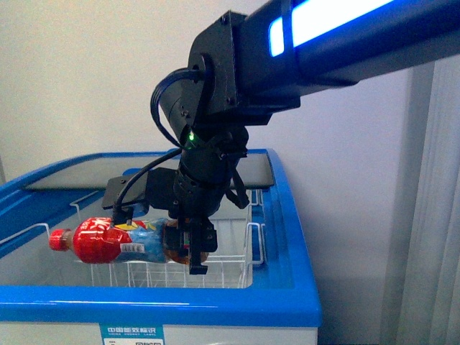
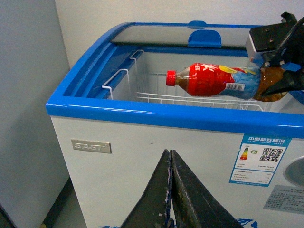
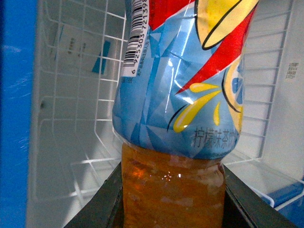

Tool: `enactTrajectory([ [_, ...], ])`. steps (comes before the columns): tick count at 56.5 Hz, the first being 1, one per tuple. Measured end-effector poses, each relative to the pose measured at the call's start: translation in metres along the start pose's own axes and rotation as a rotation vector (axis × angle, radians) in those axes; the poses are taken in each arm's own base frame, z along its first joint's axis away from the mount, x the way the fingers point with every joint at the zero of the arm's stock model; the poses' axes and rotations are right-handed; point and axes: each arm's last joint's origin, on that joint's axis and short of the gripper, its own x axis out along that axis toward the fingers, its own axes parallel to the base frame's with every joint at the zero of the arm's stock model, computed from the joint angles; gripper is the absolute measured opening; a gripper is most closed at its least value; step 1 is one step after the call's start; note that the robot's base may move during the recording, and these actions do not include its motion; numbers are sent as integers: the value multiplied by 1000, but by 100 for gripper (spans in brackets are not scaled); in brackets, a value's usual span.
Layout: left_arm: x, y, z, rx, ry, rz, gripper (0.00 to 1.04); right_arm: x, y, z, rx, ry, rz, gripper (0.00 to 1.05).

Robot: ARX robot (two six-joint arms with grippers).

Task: Put drink in fridge

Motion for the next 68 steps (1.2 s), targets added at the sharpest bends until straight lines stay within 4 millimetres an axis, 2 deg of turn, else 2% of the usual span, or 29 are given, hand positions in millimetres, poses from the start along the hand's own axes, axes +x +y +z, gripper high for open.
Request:
enactTrajectory([
  [9, -10, 0, -3, 0, 11, 0, 3, 23, -3, -2, 5, 1, -4, 37],
  [33, -11, 0, -3, 0, 5, 0, 3, 73, -5, -15, 24, -7, -64, 37],
  [36, -11, 0, -3, 0, 5, 0, 3, 79, -3, -17, 24, -6, -66, 37],
  [50, -11, 0, -3, 0, 5, 0, 3, 129, 31, -27, 20, -2, -47, 37],
  [68, -11, 0, -3, 0, 6, 0, 3, 144, 49, -30, 17, 4, -31, 37],
])
